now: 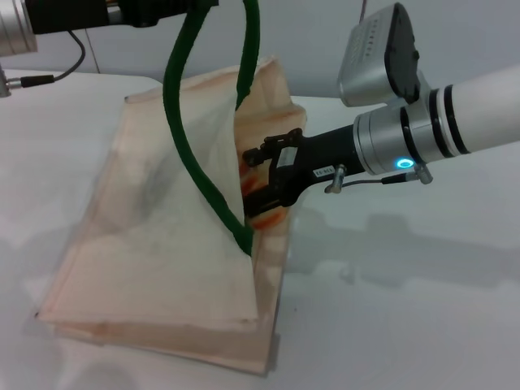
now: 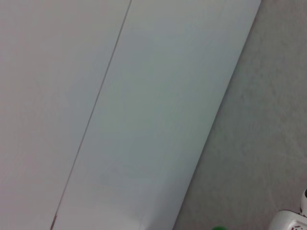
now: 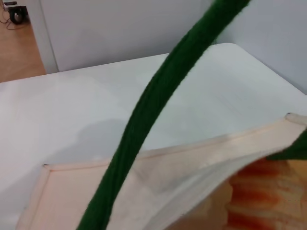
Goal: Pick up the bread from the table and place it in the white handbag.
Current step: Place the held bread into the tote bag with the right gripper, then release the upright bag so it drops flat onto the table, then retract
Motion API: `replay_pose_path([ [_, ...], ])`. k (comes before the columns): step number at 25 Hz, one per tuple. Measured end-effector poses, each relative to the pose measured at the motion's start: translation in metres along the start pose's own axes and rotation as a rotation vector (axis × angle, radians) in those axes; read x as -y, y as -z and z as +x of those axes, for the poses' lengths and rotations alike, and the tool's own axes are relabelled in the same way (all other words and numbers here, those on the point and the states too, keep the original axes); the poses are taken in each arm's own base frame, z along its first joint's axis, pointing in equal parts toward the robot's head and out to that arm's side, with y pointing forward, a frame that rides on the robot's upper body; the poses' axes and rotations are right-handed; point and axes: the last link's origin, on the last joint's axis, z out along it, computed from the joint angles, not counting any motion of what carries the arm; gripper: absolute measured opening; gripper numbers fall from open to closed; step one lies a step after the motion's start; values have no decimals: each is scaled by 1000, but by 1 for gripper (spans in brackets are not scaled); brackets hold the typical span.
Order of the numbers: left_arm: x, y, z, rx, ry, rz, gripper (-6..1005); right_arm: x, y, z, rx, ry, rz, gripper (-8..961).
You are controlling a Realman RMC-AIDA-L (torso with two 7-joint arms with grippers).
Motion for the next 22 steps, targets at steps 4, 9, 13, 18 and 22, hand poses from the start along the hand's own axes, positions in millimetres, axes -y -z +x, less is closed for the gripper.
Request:
replay_pose_path([
  [4, 0, 1, 0, 0, 1, 1, 122, 7, 1, 2, -6, -20, 46, 885],
  [9, 0, 2, -2, 0, 5, 5, 122, 21, 8, 15, -14, -98, 148, 893],
  [13, 1, 5, -4, 1, 9, 12, 122, 27, 17, 28, -15, -120, 192, 893],
  [18, 2, 9, -5, 0, 13, 20, 121, 31, 25, 40, -13, -132, 233, 893],
  [22, 3, 10, -6, 0, 15, 26, 122, 40, 37, 50, 9, -172, 311, 893],
])
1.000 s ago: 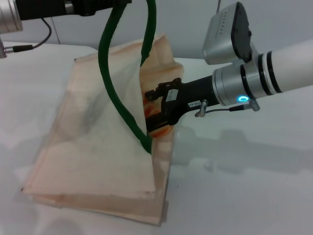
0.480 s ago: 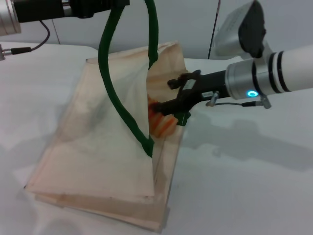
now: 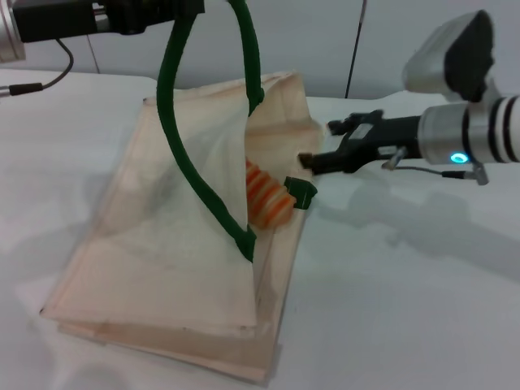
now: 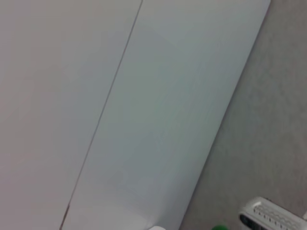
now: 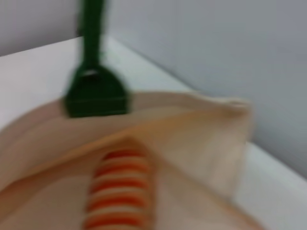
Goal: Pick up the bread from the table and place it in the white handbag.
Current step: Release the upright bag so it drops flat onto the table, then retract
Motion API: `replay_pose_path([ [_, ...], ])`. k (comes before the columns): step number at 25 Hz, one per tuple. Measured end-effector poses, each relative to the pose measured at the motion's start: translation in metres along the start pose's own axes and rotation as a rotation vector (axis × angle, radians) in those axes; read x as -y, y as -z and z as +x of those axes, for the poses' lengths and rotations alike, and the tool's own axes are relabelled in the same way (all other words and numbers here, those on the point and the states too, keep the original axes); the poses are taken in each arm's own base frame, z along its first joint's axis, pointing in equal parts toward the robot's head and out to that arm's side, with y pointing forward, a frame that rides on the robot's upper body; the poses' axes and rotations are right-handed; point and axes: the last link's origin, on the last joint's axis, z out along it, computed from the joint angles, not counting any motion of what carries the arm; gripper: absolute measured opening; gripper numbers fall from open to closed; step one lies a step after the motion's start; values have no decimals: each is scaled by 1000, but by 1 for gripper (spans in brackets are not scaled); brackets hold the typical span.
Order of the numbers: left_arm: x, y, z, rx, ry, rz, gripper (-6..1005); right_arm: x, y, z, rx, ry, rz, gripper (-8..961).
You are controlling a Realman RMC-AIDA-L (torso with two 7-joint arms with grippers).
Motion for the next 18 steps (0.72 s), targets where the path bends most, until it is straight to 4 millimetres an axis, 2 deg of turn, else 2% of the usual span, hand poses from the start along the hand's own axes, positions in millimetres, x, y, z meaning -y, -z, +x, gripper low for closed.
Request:
replay_pose_path([
  [10, 2, -1, -1, 6, 3, 17, 123, 48, 38, 9, 202, -229, 235, 893],
  [18, 6, -2, -1, -4, 11, 40, 126, 53, 44, 14, 214, -256, 265, 893],
])
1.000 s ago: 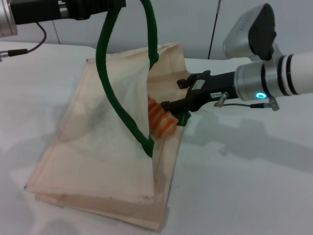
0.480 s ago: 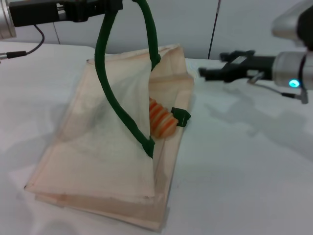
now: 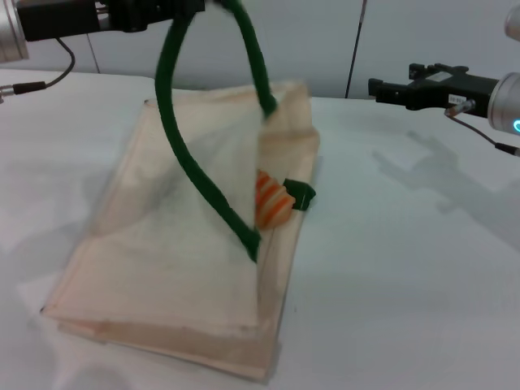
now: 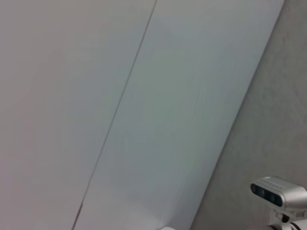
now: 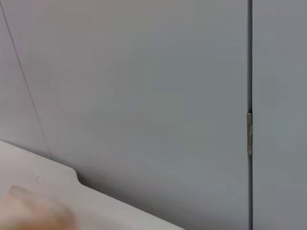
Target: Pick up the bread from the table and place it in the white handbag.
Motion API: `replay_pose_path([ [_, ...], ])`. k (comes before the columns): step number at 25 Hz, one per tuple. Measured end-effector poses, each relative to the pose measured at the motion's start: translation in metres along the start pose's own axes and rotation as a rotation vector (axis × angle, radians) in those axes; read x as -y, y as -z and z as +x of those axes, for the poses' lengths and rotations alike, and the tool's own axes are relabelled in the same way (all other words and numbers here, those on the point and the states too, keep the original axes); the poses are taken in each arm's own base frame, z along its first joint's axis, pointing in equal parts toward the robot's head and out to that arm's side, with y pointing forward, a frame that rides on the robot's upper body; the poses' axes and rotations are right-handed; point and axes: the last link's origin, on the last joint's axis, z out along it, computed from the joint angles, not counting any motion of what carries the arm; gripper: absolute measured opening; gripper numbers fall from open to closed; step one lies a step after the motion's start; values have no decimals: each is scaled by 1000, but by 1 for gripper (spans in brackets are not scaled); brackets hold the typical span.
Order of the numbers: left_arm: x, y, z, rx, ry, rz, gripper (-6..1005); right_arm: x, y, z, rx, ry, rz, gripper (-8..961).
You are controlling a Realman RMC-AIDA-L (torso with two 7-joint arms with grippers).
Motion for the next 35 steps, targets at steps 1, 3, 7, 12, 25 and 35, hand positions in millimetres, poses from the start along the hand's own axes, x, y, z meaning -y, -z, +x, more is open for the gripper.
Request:
replay_pose_path([
  [1, 1, 0, 0, 0, 4, 6, 127, 0, 0, 1, -2, 3, 0, 893],
  [3, 2, -2, -1, -1, 11, 15, 163, -1, 0, 4, -11, 12, -1, 893],
  [7, 3, -3, -1, -2, 18, 22, 309, 0, 2, 9, -11, 16, 4, 893],
  [12, 7, -4, -1, -36, 30, 52, 504, 1, 2, 9, -2, 8, 10, 893],
  [25, -1, -1, -26, -230, -181, 103, 792, 9, 25, 15, 237, 9, 31, 893],
  [35, 2, -6, -61, -294, -372, 254, 797, 19, 40, 31, 372, 10, 162, 893],
])
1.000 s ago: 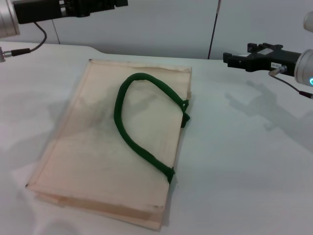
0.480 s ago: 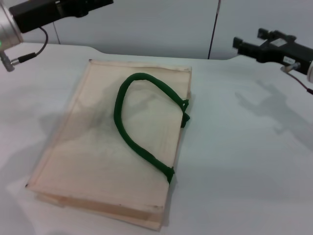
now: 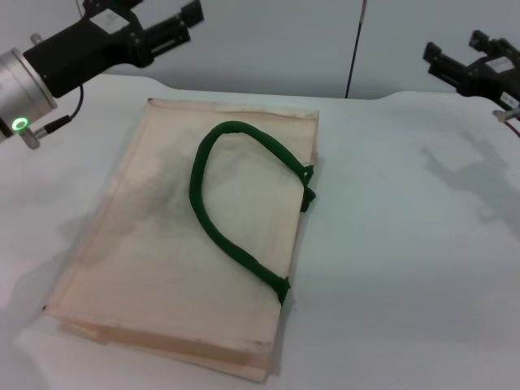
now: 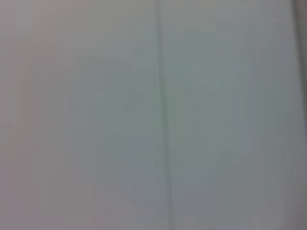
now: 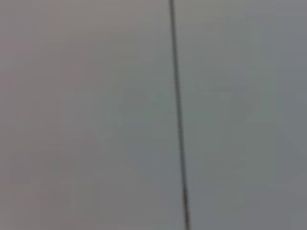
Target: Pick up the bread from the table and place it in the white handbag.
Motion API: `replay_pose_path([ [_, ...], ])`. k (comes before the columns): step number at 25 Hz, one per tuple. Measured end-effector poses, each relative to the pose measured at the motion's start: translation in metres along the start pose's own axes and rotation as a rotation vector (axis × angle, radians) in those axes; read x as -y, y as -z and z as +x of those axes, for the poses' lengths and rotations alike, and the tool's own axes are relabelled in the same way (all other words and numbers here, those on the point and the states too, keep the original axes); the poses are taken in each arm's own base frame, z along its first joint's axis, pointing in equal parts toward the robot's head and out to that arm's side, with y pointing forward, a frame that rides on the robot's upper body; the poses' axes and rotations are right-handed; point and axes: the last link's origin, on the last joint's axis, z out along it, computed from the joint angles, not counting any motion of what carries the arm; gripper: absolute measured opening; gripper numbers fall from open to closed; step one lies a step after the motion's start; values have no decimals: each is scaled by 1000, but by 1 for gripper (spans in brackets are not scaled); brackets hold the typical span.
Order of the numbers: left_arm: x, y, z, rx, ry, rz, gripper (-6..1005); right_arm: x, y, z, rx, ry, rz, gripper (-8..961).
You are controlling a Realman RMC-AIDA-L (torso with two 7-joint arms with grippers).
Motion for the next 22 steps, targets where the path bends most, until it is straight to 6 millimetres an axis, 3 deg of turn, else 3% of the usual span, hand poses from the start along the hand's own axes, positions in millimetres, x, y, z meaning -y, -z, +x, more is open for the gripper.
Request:
replay_pose_path([
  [12, 8, 17, -37, -199, 96, 437, 797, 12, 27, 14, 129, -43, 179, 893],
  [17, -3, 11, -44, -242, 74, 520, 797, 15, 37, 17, 184, -66, 258, 893],
  [22, -11, 1, -46, -233, 65, 495, 797, 17, 40, 20, 187, -77, 276, 893],
])
